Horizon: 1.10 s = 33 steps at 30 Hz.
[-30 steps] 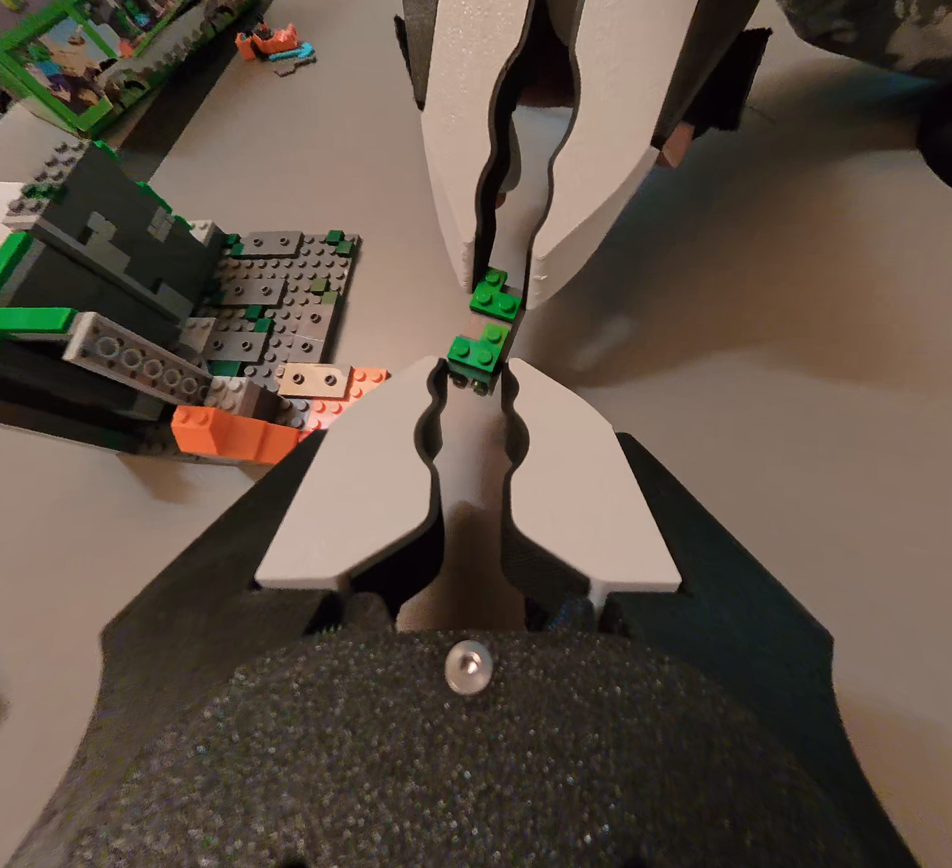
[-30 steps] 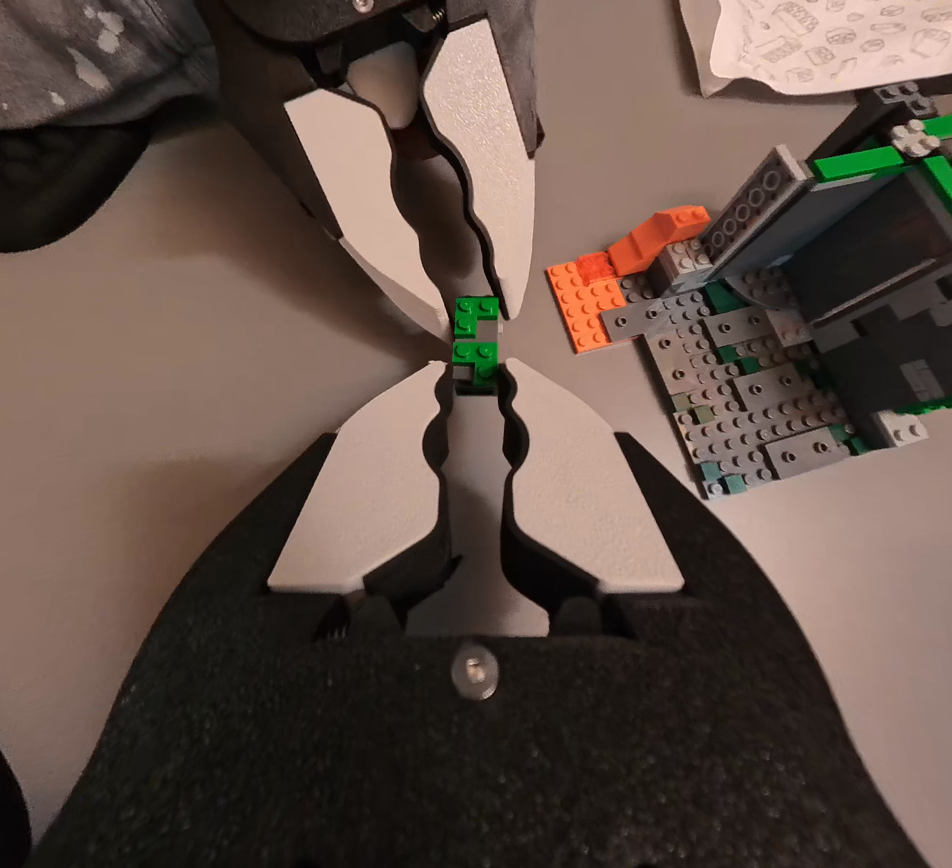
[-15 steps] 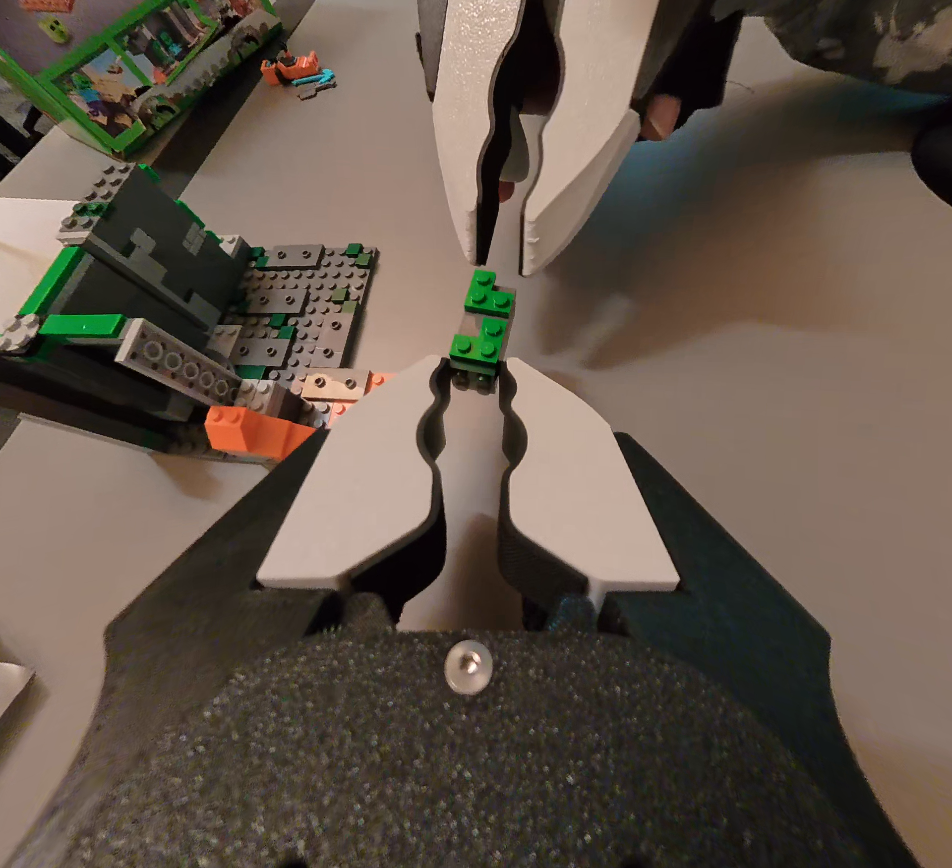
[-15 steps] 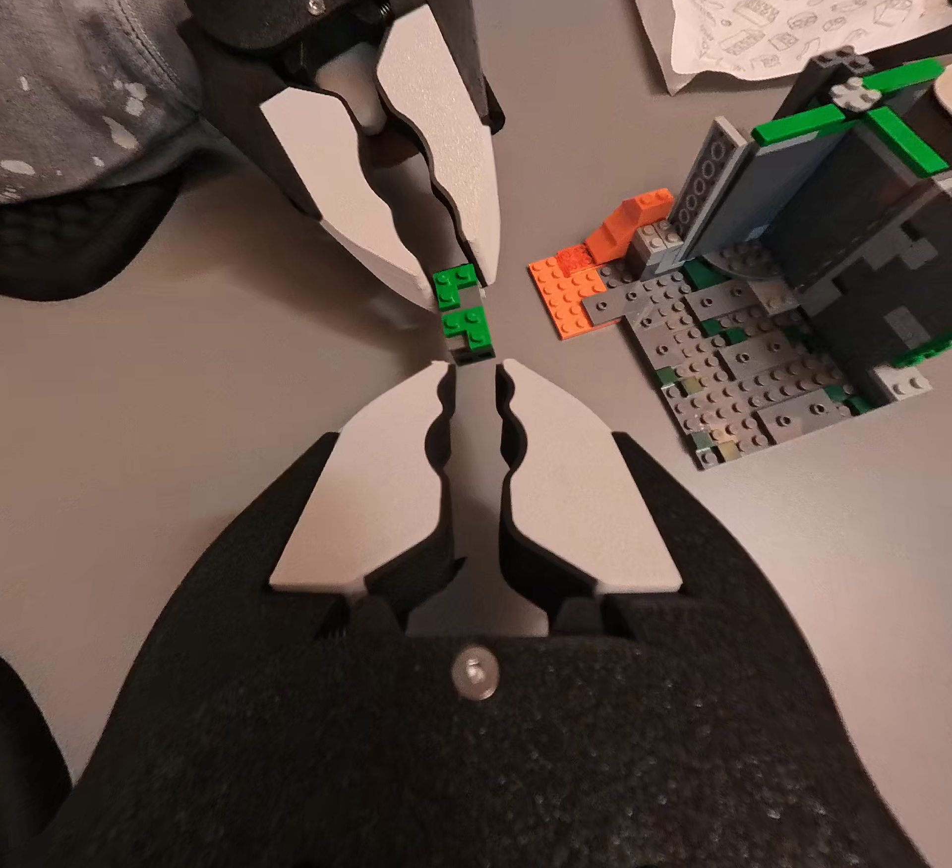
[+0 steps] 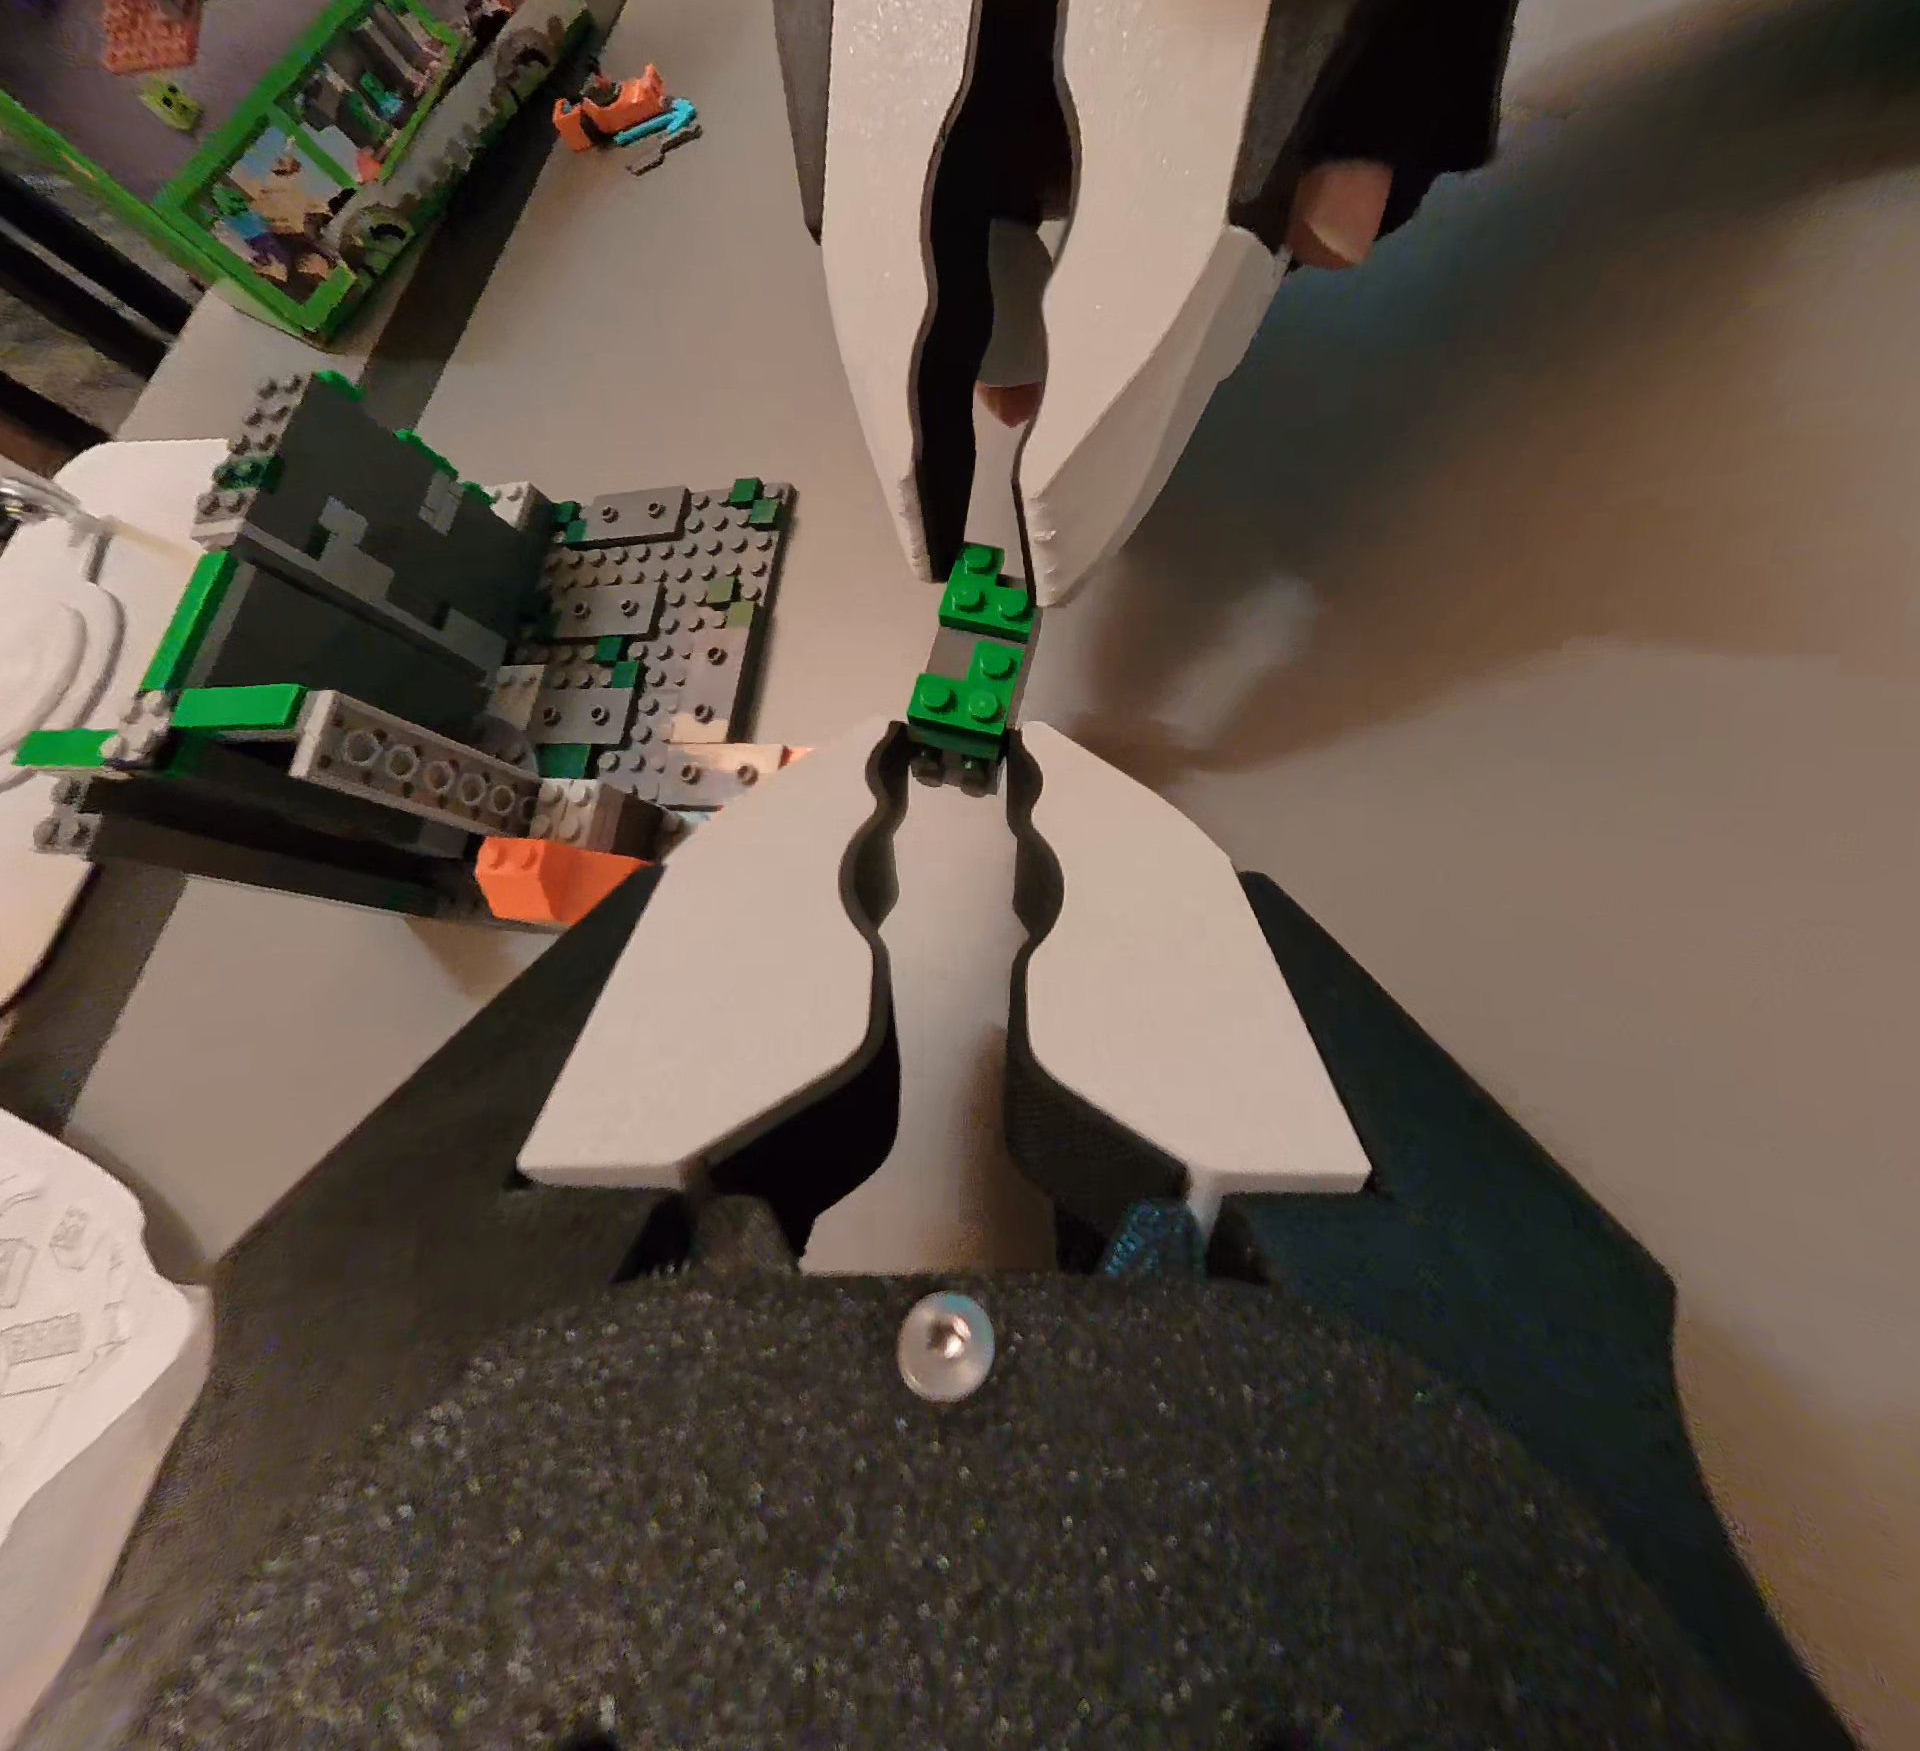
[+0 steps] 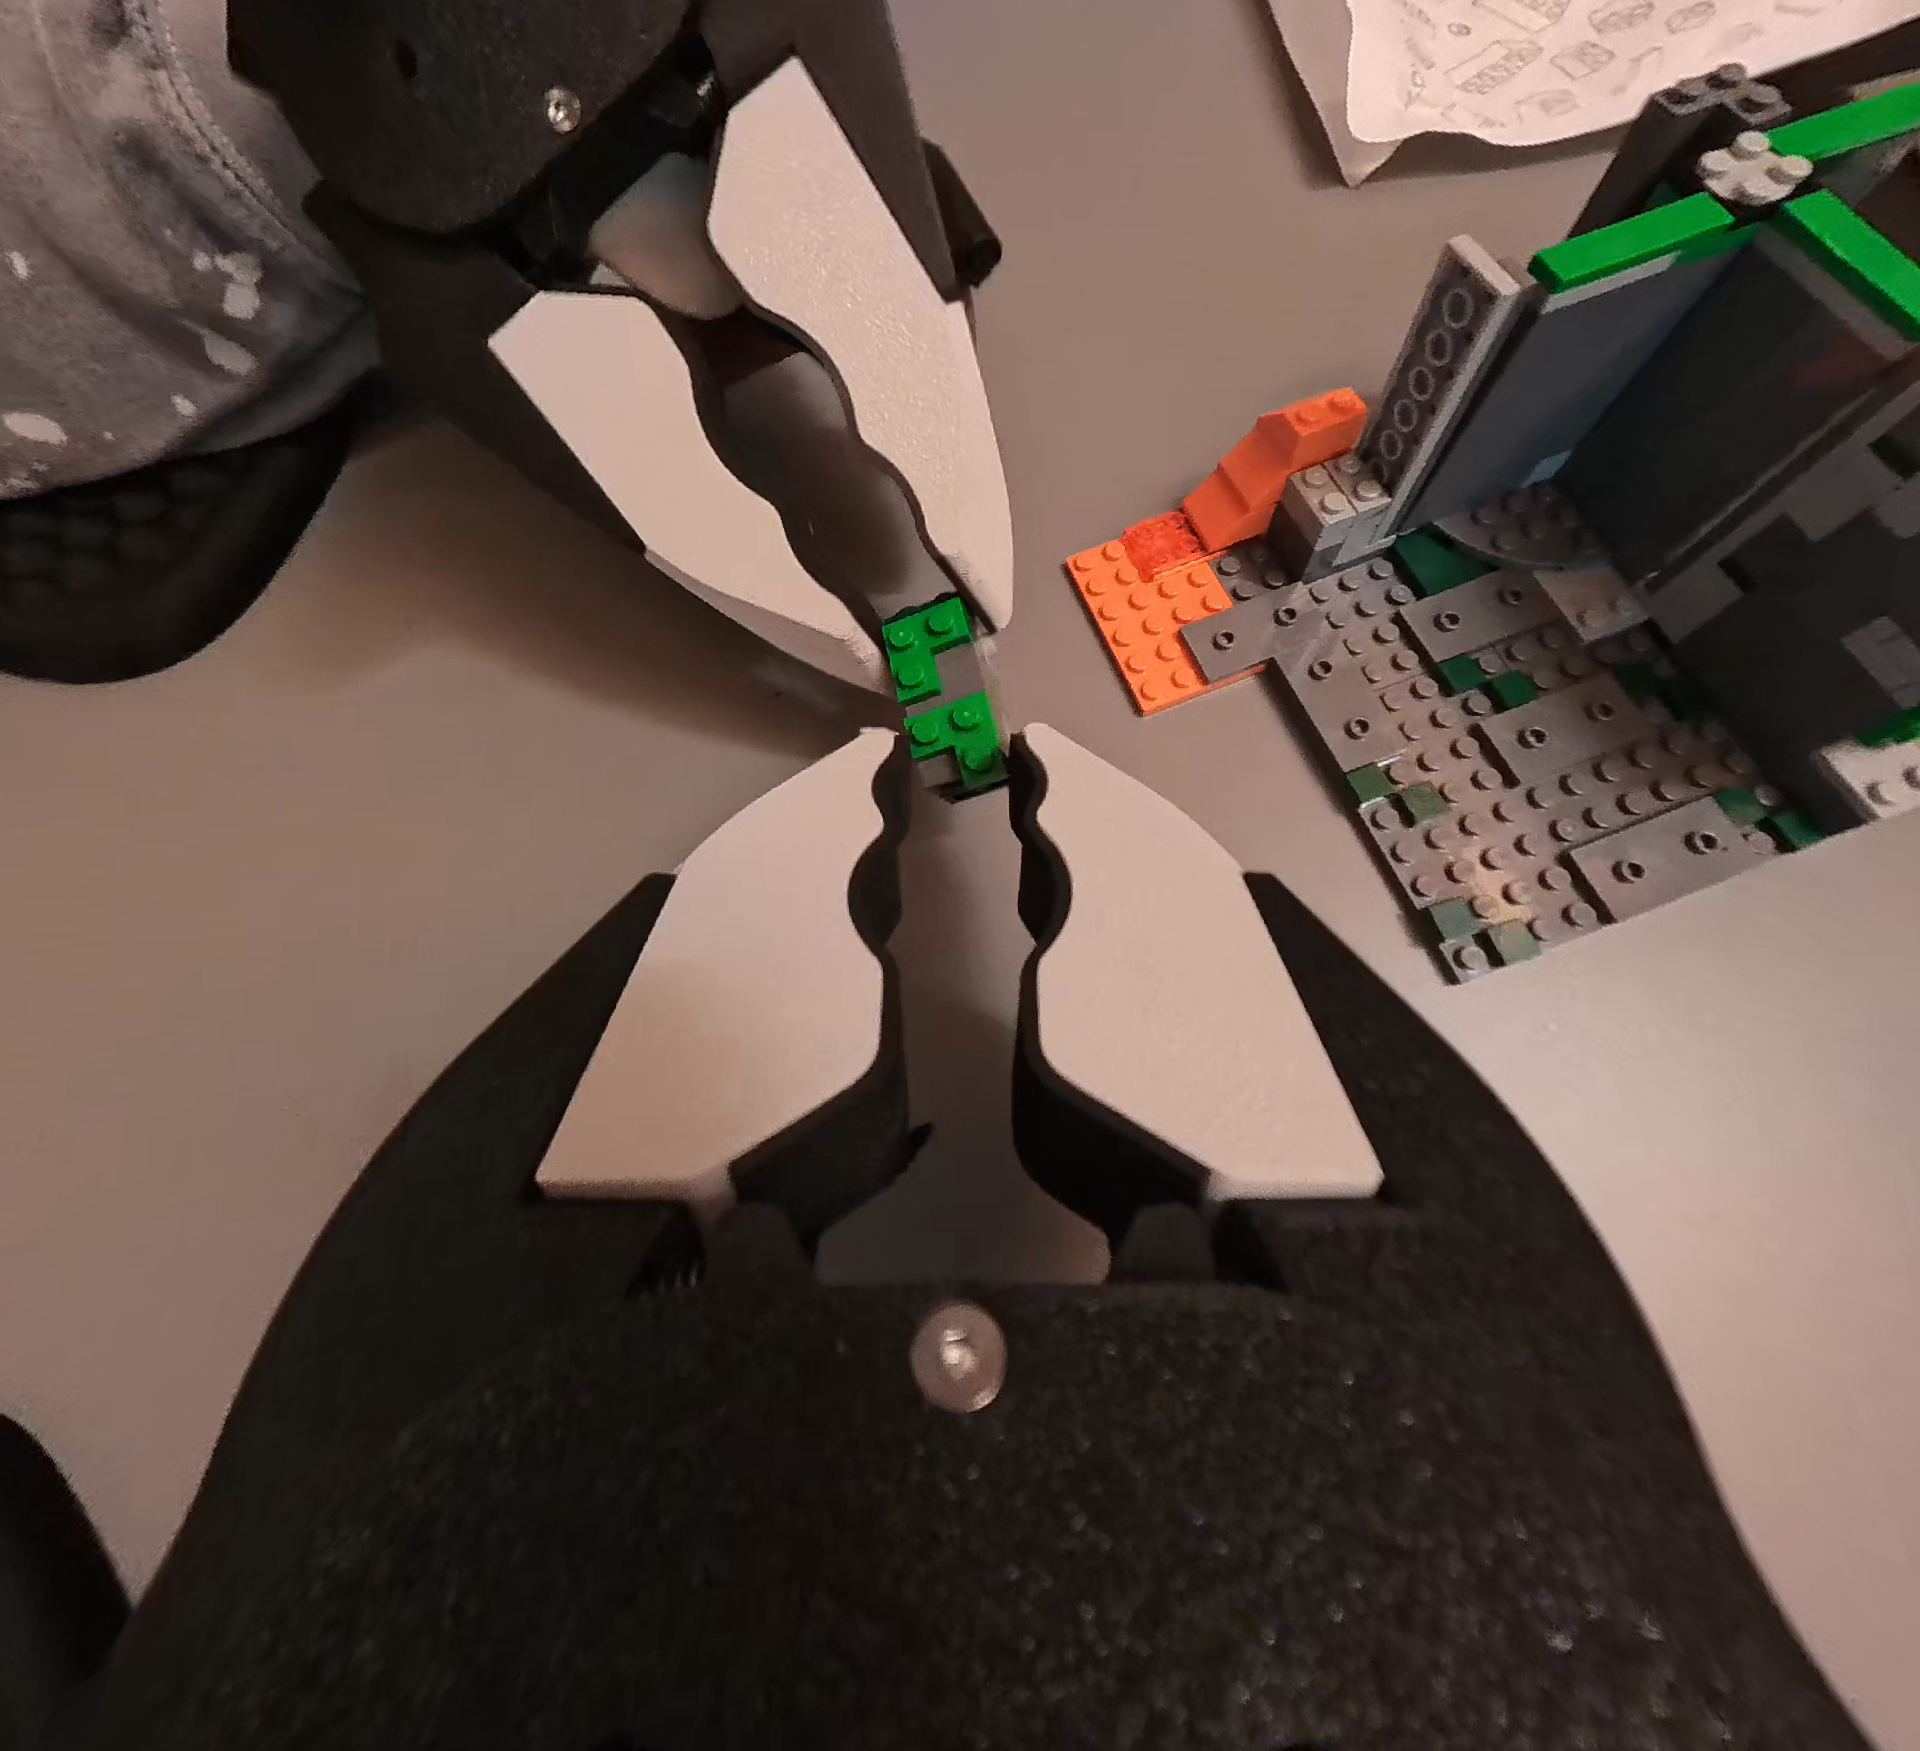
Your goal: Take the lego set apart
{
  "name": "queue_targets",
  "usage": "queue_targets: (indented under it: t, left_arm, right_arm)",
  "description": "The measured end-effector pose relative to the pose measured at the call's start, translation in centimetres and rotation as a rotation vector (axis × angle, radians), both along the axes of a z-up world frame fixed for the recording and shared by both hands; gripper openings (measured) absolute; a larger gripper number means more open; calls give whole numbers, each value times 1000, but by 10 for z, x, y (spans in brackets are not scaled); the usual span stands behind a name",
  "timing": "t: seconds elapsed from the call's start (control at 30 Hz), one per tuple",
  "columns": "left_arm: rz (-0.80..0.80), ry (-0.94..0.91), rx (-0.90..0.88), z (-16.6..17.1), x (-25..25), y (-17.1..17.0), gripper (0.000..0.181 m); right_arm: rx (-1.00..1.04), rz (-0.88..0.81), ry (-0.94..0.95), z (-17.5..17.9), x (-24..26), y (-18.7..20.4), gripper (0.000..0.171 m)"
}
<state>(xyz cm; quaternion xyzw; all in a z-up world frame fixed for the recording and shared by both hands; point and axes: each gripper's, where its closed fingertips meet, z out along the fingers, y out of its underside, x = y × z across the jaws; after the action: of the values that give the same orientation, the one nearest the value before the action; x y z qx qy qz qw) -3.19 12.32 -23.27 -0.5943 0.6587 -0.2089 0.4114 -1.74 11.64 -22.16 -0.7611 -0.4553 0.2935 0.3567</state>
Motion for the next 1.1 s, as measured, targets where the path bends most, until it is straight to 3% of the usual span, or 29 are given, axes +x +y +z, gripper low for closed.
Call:
queue_targets:
  t: [0.2, 0.5, 0.93, 1.03, 1.1]
  left_arm:
    - [29, 9, 132, 5, 3, 8, 18]
    - [68, 22, 212, 12, 4, 13, 18]
    - [188, 62, -41, 1, 11, 12, 18]
    - [250, 69, -140, -7, 8, 18, 17]
    - [203, 59, -172, -7, 6, 13, 17]
  right_arm:
    - [-189, -66, 122, 2, 8, 3, 22]
    - [-272, -152, 284, 15, 9, 16, 8]
    - [137, -90, 87, 28, 5, 18, 7]
    - [179, 14, 106, 34, -8, 4, 6]
    - [258, -11, -7, 30, -7, 10, 6]
